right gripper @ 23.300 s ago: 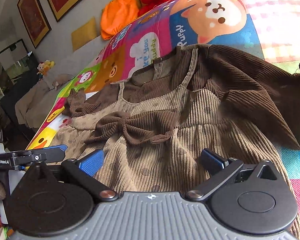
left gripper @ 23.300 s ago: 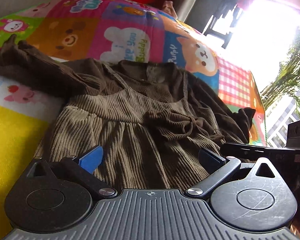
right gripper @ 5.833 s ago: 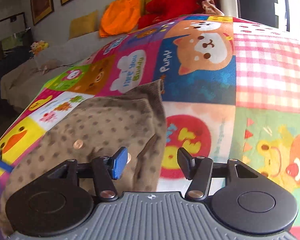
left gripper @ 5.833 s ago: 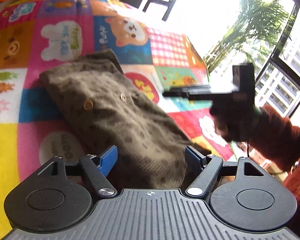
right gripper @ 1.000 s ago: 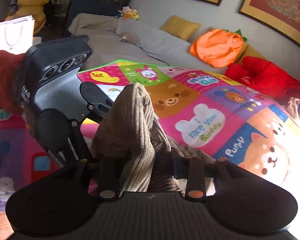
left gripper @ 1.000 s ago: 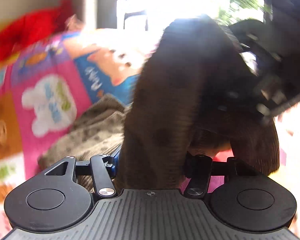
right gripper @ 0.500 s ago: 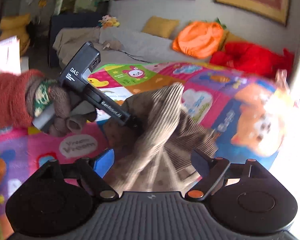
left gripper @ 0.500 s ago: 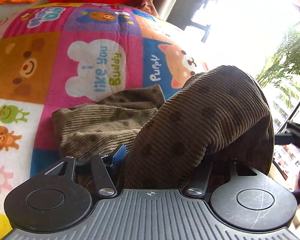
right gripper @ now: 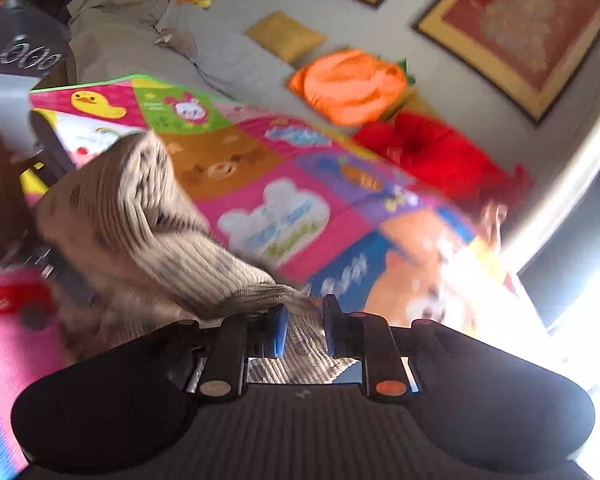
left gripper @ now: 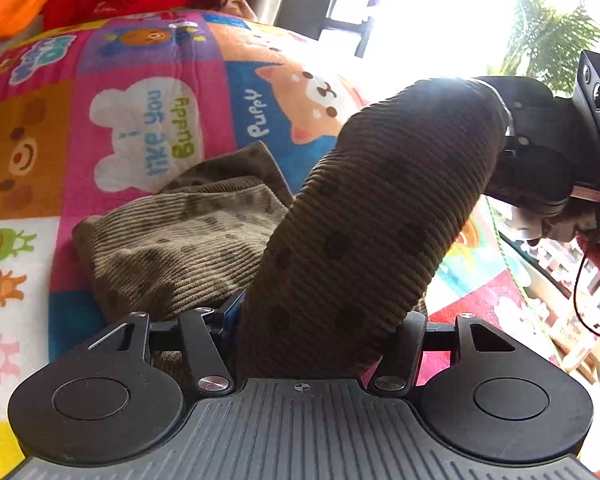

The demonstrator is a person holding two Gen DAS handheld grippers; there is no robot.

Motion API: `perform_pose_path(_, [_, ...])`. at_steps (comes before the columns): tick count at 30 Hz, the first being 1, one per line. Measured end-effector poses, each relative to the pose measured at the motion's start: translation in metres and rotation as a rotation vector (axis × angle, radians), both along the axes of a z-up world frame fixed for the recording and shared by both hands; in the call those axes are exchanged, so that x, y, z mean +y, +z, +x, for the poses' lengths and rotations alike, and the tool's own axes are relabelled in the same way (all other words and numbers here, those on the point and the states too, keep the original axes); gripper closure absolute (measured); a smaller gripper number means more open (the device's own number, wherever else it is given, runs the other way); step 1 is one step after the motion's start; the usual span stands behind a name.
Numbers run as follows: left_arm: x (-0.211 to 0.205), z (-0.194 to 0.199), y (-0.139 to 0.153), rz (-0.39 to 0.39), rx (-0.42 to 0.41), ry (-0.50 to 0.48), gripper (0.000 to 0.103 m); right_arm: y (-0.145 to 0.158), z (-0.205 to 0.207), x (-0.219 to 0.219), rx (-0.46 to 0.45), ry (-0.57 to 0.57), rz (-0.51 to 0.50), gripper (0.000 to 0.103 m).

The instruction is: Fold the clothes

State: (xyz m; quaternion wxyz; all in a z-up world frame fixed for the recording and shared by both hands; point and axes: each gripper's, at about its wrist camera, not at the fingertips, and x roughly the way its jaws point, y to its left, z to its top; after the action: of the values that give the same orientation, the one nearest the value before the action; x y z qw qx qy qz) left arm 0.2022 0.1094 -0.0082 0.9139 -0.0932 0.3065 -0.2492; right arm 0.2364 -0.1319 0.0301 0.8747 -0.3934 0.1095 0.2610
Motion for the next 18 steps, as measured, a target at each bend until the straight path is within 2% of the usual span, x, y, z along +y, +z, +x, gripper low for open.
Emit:
perform_pose_path(4, [0.010, -0.003, 0.012, -0.011, -0.041, 0.046, 0.038, -0.014, 0.028, 0.043, -0.061, 0.047, -0.067, 0.085])
perform_pose_path(7, [0.011, 0.001, 0.021, 0.008, -0.070, 0.083, 0.039, -0.018, 0.046, 0.058, -0.027, 0.049, -0.077, 0.084])
perform_pose_path(8, [0.012, 0.005, 0.023, 0.013, -0.072, 0.099, 0.039, -0.018, 0.050, 0.058, -0.015, 0.037, -0.069, 0.080])
perform_pose_path(9, [0.012, 0.010, 0.024, 0.016, -0.072, 0.114, 0.042, -0.014, 0.052, 0.053, -0.007, 0.021, -0.042, 0.071])
perform_pose_path(10, [0.014, 0.015, 0.024, 0.008, -0.070, 0.127, 0.044, -0.010, 0.054, 0.046, -0.001, 0.006, -0.009, 0.066])
perform_pose_path(12, [0.020, 0.024, 0.023, -0.016, -0.062, 0.149, 0.050, 0.005, 0.049, 0.023, 0.024, -0.020, 0.108, 0.042])
perform_pose_path(15, [0.030, 0.037, 0.020, -0.063, -0.047, 0.195, 0.054, 0.026, 0.038, -0.015, 0.088, -0.051, 0.306, 0.030])
perform_pose_path(17, [0.036, 0.043, 0.016, -0.081, -0.040, 0.233, 0.054, 0.030, 0.032, -0.037, 0.175, -0.051, 0.423, 0.030])
perform_pose_path(18, [0.040, 0.045, 0.014, -0.082, -0.038, 0.254, 0.054, 0.026, 0.030, -0.041, 0.198, -0.050, 0.440, 0.030])
